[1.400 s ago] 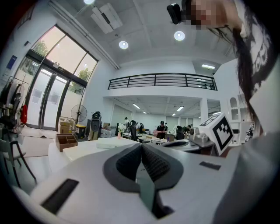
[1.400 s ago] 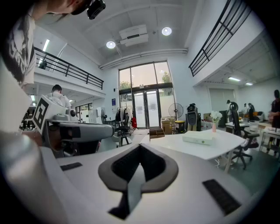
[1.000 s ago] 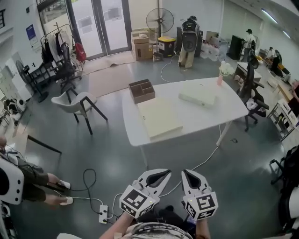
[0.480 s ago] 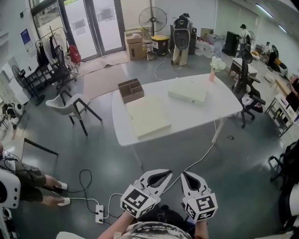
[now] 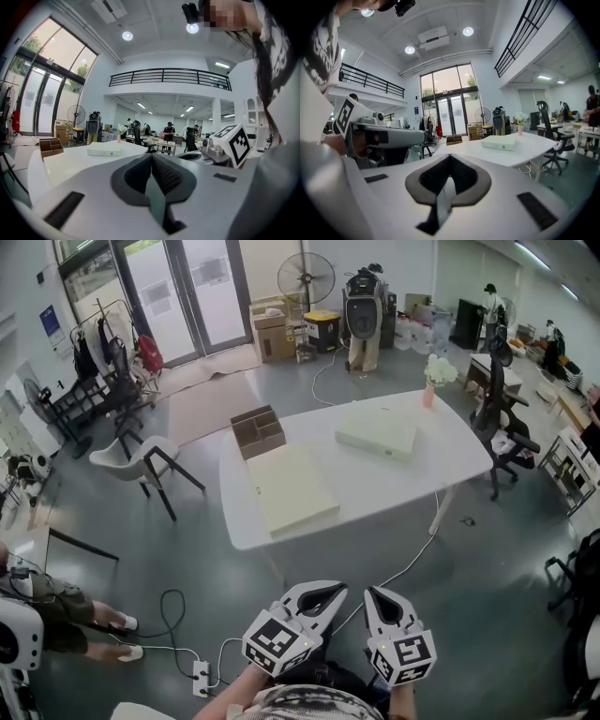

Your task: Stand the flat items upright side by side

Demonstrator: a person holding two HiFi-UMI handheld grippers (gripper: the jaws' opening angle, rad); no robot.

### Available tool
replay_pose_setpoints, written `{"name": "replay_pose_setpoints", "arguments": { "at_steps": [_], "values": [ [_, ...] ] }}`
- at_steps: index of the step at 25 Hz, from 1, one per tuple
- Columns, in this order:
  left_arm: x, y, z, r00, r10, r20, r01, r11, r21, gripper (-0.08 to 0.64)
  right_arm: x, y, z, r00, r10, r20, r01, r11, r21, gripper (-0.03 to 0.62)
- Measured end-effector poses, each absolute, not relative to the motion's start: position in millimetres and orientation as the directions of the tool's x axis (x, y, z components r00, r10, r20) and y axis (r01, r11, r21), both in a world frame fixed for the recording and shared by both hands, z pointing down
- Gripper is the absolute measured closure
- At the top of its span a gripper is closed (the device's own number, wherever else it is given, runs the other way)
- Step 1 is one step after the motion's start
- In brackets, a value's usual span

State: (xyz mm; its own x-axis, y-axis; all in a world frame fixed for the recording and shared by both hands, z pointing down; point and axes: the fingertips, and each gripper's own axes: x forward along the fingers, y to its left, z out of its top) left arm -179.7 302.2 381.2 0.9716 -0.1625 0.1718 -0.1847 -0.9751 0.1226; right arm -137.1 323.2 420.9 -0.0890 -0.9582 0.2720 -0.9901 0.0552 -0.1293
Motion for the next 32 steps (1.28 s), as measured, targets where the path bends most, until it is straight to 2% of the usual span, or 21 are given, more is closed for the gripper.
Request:
{"name": "replay_pose_setpoints", "arguments": {
  "at_steps": [11, 19, 32],
  "values": [
    [-95, 170, 384, 0.982, -0.111, 0.152, -0.132, -0.982, 0.136, 0.546, -53, 199, 430, -0.033, -0.951, 0.308, -0.993, -0.004, -0.117, 0.592],
    [-64, 57, 386, 0.979, -0.134, 0.152, -0.158, -0.975, 0.154, 0.546, -19, 102, 423, -0.028, -0.944, 0.328, -0.995, -0.006, -0.101, 0.592],
    [-43, 2, 402, 0.983, -0.097, 0.155, -0.129, -0.969, 0.213, 0.546, 17, 55, 430, 0.055, -0.922, 0.382, -0.994, -0.086, -0.062, 0.592]
  ]
}}
